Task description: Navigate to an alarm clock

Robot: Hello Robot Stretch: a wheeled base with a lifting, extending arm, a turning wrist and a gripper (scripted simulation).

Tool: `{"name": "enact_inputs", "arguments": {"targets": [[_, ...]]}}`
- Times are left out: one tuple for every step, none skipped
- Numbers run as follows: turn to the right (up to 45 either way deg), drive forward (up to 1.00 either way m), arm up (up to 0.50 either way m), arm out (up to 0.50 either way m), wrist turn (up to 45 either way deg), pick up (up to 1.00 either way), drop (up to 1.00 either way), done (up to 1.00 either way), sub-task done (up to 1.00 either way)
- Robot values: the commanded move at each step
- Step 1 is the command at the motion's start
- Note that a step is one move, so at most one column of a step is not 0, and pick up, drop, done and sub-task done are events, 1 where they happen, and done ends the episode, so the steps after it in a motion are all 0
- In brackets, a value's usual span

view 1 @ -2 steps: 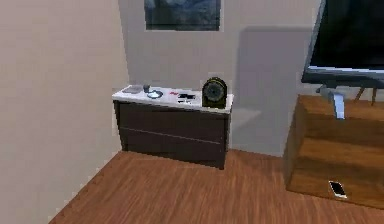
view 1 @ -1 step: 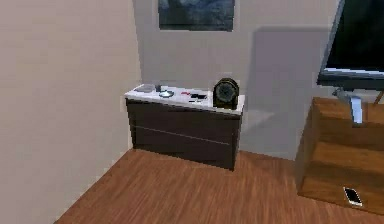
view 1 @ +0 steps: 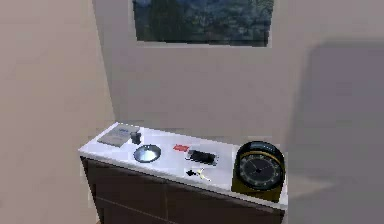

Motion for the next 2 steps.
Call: {"name": "enact_inputs", "arguments": {"targets": [[21.0, 0.00, 0.00, 0.00, 0.0, 0.00, 0.00, 0.00, 0.00], [0.0, 0.00, 0.00, 0.00, 0.0, 0.00, 0.00, 1.00, 0.00]]}}
